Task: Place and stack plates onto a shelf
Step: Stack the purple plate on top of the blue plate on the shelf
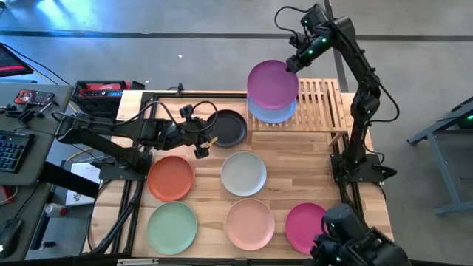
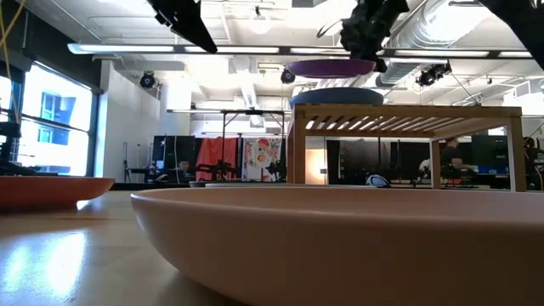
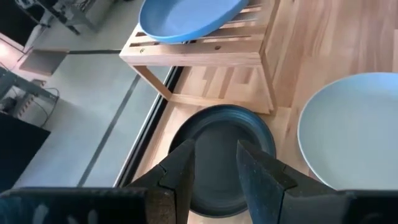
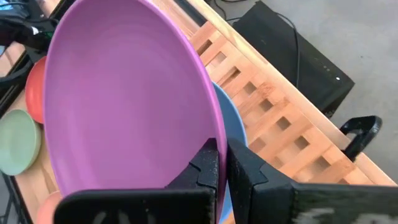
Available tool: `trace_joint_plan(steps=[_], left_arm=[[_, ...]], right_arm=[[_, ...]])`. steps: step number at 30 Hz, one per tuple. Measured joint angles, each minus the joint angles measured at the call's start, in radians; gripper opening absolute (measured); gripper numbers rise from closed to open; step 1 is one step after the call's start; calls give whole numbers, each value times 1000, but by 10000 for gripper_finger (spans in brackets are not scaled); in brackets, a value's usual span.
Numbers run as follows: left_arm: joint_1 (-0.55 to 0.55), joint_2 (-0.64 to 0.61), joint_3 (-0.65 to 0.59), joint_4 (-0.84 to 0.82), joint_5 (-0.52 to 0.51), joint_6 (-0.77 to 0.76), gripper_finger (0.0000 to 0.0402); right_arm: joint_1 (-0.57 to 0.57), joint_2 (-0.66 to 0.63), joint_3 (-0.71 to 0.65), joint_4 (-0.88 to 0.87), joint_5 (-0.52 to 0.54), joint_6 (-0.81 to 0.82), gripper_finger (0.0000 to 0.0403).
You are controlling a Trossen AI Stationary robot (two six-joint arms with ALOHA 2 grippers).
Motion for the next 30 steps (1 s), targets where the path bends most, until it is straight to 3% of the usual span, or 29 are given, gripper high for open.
trace_joint_plan(steps=[10, 21, 30], left_arm=[[37, 0, 0, -1, 1, -95, 110], [55, 0, 0, -5, 1, -95, 110], [55, 0, 0, -4, 1, -95, 110]], right_arm=[[15, 17, -59, 0, 43, 6, 0], [45, 17, -158, 0, 125, -2, 0], [48, 17, -158, 0, 116, -2, 0]])
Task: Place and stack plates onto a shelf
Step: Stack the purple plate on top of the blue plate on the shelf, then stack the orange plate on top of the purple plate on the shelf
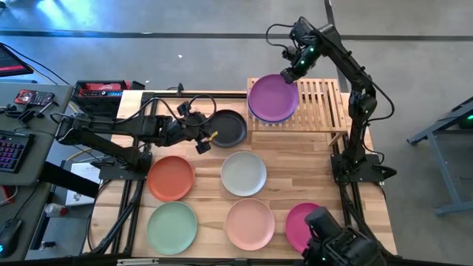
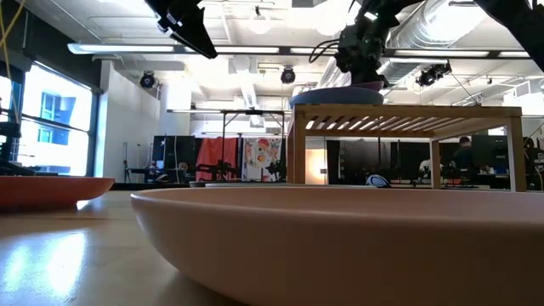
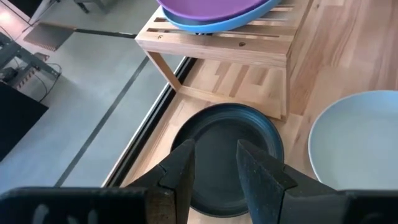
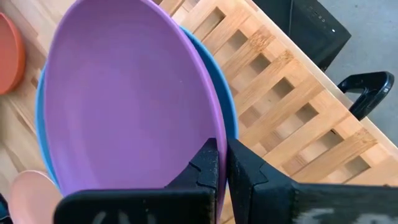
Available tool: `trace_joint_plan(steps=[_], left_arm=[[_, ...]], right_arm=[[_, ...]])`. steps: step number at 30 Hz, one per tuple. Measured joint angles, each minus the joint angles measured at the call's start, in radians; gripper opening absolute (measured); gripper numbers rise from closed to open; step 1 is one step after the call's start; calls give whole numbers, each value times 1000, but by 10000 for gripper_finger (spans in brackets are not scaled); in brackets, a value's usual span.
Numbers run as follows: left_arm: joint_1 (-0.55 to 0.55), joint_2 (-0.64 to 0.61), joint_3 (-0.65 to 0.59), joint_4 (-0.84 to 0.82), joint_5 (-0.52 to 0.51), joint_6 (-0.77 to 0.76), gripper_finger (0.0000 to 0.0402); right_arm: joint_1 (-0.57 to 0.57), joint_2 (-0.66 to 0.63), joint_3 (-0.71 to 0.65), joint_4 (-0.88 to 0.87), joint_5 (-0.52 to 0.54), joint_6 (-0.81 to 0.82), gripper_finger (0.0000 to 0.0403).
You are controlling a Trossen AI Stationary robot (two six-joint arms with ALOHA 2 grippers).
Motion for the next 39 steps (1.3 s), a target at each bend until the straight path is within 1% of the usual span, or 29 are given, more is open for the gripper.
trace_joint_plan(steps=[5, 10, 15, 18, 26, 28, 30, 34, 37, 39], left_arm=[[0, 0, 0, 0, 0, 0, 110], [0, 0, 0, 0, 0, 0, 110], [0, 0, 0, -6, 0, 0, 110], [0, 0, 0, -23, 0, -2, 110], [0, 0, 0, -97, 0, -62, 110], [0, 0, 0, -128, 21, -118, 110], [0, 0, 0, -169, 66, -202, 110], [0, 10, 0, -255, 183, -482, 110], [-4, 32, 0, -316, 272, -710, 110], [-13, 52, -1, -343, 321, -820, 110]], right_arm=[[17, 0, 0, 0, 6, 0, 11], [33, 0, 0, 3, 9, 0, 43], [39, 0, 0, 4, 80, 3, 68], [35, -1, 0, 1, 107, 4, 75], [27, -49, 0, 0, 93, 1, 79], [29, -68, 0, 0, 79, 6, 79], [35, -84, 1, 0, 44, 23, 79], [60, -107, 1, 0, 0, 61, 79], [91, -123, 1, 0, -1, 82, 78], [113, -127, 1, 0, -1, 87, 78]])
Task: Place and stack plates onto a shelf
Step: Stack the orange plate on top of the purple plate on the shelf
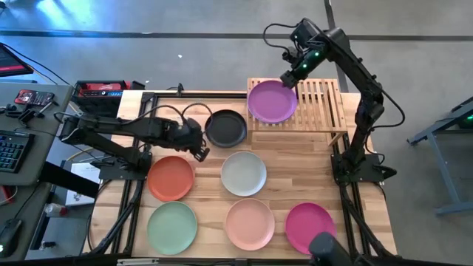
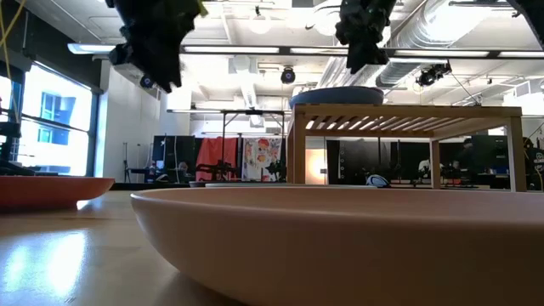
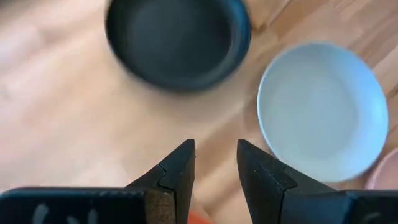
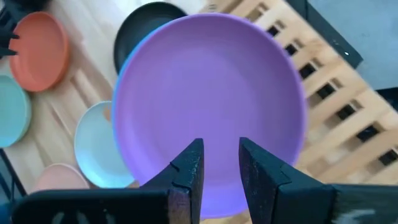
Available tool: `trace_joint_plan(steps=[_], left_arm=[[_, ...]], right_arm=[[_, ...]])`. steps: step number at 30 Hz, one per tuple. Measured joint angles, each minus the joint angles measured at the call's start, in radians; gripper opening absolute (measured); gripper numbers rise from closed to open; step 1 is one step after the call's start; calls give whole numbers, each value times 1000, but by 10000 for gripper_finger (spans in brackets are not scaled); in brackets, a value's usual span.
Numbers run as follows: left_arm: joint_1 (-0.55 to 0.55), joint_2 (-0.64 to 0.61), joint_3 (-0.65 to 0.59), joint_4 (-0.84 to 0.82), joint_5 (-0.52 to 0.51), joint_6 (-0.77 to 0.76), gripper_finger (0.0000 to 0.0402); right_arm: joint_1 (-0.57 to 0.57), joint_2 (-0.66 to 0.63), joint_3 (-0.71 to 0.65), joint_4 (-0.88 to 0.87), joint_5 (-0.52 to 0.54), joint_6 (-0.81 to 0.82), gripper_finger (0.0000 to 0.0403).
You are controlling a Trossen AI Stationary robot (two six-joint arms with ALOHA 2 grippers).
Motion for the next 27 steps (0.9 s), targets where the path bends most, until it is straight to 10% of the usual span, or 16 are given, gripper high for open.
trace_joint_plan(steps=[27], left_arm=[[-186, 279, -42, -56, 231, -342, 110]], right_arm=[[348, -1, 0, 10, 16, 236, 78]])
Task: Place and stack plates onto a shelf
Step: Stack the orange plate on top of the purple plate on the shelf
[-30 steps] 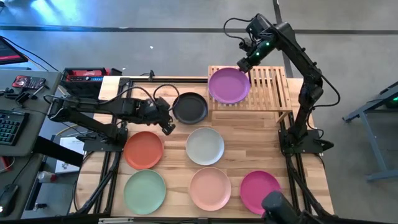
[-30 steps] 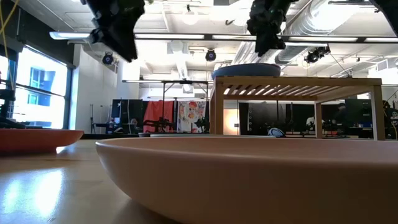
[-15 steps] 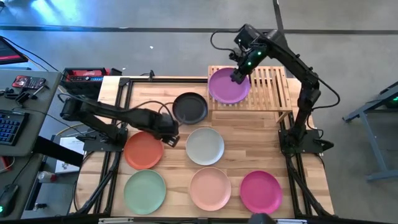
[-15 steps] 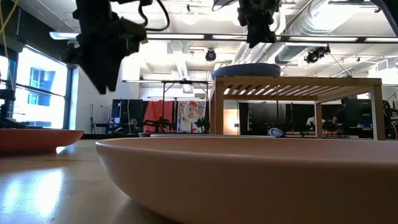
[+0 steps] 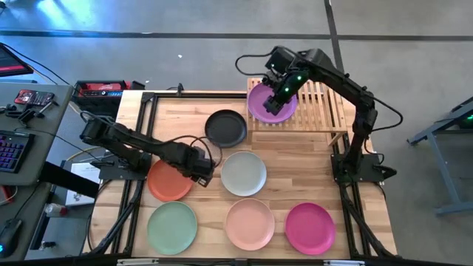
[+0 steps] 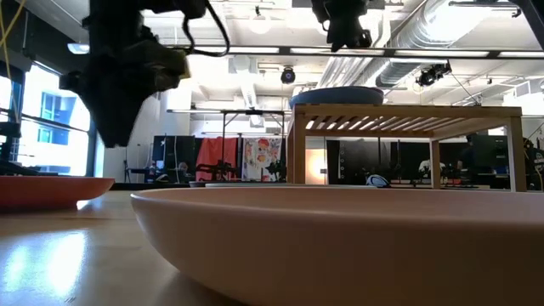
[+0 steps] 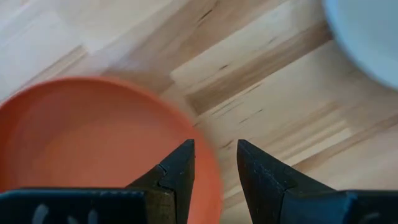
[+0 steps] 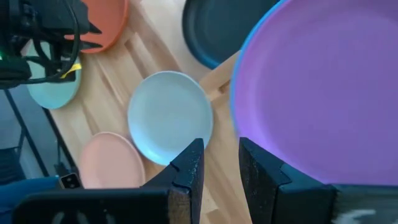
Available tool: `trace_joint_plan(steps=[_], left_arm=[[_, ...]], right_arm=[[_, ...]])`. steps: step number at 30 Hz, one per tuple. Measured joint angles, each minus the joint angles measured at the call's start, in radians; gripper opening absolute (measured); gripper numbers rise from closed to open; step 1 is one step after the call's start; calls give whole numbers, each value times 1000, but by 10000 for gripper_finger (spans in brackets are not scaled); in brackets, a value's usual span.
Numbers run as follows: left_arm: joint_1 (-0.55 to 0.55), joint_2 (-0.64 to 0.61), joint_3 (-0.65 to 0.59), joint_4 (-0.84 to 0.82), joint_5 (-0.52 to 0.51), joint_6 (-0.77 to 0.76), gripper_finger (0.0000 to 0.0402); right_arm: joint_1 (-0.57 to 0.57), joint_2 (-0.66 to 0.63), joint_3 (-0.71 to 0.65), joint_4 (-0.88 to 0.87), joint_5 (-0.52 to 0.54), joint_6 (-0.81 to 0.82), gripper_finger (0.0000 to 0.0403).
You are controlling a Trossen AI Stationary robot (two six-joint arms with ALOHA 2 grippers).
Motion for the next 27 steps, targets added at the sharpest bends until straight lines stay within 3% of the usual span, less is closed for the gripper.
trace_joint_plan(steps=[14, 27], left_arm=[[-117, 7, 0, -21, -70, -180, 110], [-160, 7, 0, -17, -110, -259, 110]], right_arm=[[175, 0, 0, 2, 100, 144, 78], [293, 0, 0, 2, 107, 209, 78]])
